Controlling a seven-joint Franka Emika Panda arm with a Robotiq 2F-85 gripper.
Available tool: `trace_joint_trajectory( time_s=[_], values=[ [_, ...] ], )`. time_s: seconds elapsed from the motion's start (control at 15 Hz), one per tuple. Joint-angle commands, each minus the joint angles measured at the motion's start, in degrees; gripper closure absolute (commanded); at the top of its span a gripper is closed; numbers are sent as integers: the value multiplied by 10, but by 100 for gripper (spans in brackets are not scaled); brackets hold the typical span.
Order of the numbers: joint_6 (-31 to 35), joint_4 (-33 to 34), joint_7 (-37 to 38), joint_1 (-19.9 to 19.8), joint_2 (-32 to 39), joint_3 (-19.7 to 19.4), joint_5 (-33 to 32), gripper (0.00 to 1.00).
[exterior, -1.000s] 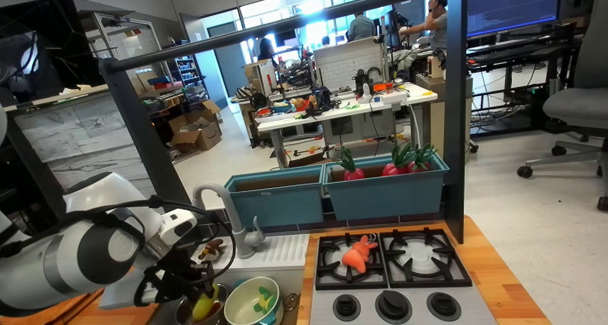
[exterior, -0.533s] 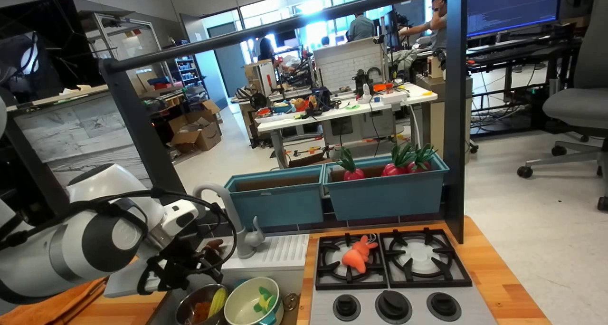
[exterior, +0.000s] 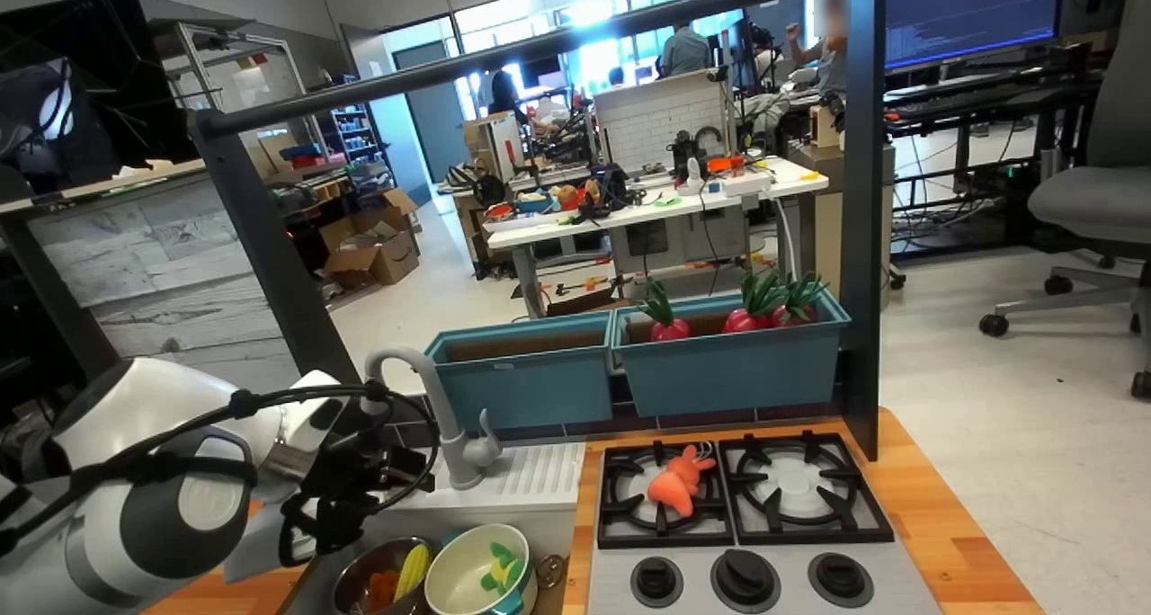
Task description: Put the plush toys in the the pots in the sing and use the towel to wipe the surface
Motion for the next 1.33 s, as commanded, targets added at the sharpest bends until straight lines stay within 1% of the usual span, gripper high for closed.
trace_joint_trajectory(
  time_s=[0.0,0.07,0.27,0.33,0.4,0.47,0.53,0.6,0.73,0.93,1.0,1.2,1.27],
  values=[
    [34,34,-10,44,61,-24,74,32],
    [33,37,-9,51,68,-25,85,42],
    [34,54,-8,58,82,-22,103,64],
    [36,58,-8,61,86,-22,107,73],
    [36,59,-7,63,86,-22,110,78],
    [37,56,-6,63,82,-21,115,36],
    [42,53,-6,63,79,-20,116,41],
    [48,50,-6,64,76,-19,118,41],
    [62,43,-8,66,69,-19,121,29],
    [79,39,-11,64,56,-14,122,6],
    [84,43,-12,64,56,-15,124,1],
    [91,67,-13,69,68,-24,134,0],
    [85,83,-13,70,76,-28,140,0]
  ],
)
